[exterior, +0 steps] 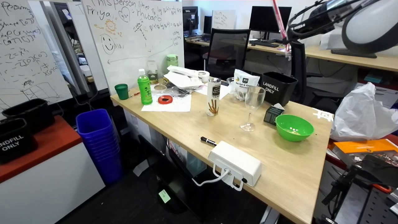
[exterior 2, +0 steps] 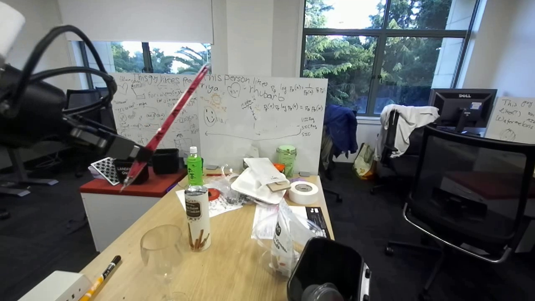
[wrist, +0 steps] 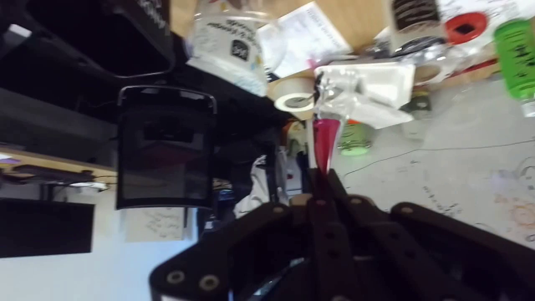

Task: Put the pencil in the bin

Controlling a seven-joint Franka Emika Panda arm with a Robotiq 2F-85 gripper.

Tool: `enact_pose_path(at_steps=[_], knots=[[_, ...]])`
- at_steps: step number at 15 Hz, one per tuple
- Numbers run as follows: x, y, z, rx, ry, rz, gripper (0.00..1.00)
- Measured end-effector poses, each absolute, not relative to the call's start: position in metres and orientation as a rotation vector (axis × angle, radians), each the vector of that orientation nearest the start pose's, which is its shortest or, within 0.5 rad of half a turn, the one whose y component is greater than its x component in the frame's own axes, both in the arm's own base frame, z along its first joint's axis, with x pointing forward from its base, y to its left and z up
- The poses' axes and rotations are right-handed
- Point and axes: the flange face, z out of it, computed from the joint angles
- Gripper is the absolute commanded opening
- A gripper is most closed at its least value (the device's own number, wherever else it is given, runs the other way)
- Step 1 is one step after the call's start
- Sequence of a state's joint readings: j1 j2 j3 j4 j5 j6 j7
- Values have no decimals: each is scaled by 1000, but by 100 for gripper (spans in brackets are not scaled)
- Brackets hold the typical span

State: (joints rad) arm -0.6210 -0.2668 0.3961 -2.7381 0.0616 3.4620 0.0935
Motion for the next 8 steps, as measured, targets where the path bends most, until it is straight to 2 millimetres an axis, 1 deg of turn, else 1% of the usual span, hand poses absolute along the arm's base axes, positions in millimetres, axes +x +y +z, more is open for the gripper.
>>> enact_pose_path(at_steps=[1,2,3,4,5,8], knots=[[417,-126,422,-2876,606,-1555,0],[409,-146,425,-2882,697,-1573,0],[402,-162,424,-2892,776,-1576,0],[398,-172,420,-2904,833,-1563,2],[397,-175,418,-2910,843,-1558,2],[399,-171,420,-2906,828,-1563,2]])
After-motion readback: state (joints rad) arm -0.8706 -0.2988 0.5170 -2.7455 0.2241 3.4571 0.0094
